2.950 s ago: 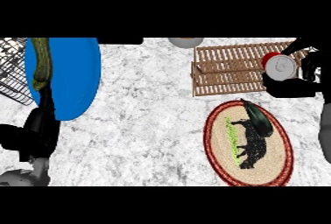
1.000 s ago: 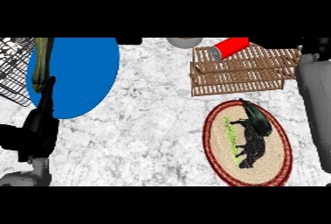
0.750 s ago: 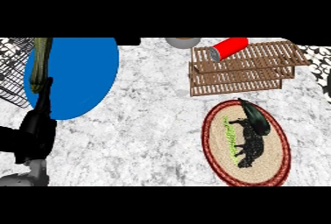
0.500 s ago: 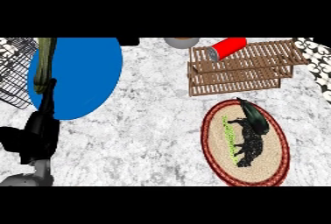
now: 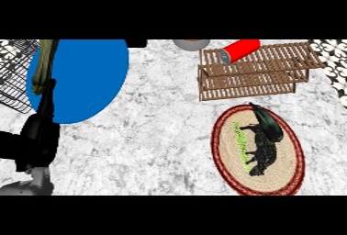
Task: Pick the can from the placemat and place it in the tiered shelf
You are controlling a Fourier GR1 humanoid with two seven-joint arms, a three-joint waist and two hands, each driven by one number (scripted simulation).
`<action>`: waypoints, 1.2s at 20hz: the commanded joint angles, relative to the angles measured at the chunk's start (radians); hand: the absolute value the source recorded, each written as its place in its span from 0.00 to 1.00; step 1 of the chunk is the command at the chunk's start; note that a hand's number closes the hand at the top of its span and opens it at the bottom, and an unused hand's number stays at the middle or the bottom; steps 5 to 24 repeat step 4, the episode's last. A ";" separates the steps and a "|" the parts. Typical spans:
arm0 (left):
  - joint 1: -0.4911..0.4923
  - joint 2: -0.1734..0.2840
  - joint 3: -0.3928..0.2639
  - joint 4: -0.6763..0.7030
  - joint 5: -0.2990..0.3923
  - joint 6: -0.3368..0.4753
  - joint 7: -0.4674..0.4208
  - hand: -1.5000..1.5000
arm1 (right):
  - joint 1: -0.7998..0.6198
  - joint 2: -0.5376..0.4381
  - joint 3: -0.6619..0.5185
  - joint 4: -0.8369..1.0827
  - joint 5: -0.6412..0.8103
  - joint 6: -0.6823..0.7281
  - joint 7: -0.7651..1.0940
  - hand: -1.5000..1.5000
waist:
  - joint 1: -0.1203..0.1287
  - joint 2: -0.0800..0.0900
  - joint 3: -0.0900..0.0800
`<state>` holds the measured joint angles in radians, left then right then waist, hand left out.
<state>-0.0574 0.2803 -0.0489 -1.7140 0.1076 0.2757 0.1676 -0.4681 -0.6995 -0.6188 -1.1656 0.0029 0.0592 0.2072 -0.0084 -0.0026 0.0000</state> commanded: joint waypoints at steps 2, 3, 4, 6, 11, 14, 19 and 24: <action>0.043 -0.025 0.006 0.004 0.001 -0.036 -0.036 0.50 | 0.105 -0.059 -0.080 -0.030 -0.095 0.108 -0.045 0.00 | 0.005 0.001 0.000; -0.041 -0.053 -0.008 0.086 -0.042 -0.001 -0.051 0.50 | 0.112 -0.033 -0.065 0.049 -0.073 0.100 -0.129 0.00 | 0.005 0.004 0.000; 0.030 -0.013 0.020 -0.008 -0.014 -0.040 -0.011 0.50 | 0.162 -0.009 -0.075 -0.058 -0.101 0.102 -0.083 0.00 | 0.006 0.001 0.000; 0.030 -0.013 0.020 -0.008 -0.014 -0.040 -0.011 0.50 | 0.162 -0.009 -0.075 -0.058 -0.101 0.102 -0.083 0.00 | 0.006 0.001 0.000; 0.030 -0.013 0.020 -0.008 -0.014 -0.040 -0.011 0.50 | 0.162 -0.009 -0.075 -0.058 -0.101 0.102 -0.083 0.00 | 0.006 0.001 0.000; 0.030 -0.013 0.020 -0.008 -0.014 -0.040 -0.011 0.50 | 0.162 -0.009 -0.075 -0.058 -0.101 0.102 -0.083 0.00 | 0.006 0.001 0.000; 0.030 -0.013 0.020 -0.008 -0.014 -0.040 -0.011 0.50 | 0.162 -0.009 -0.075 -0.058 -0.101 0.102 -0.083 0.00 | 0.006 0.001 0.000; 0.030 -0.013 0.020 -0.008 -0.014 -0.040 -0.011 0.50 | 0.162 -0.009 -0.075 -0.058 -0.101 0.102 -0.083 0.00 | 0.006 0.001 0.000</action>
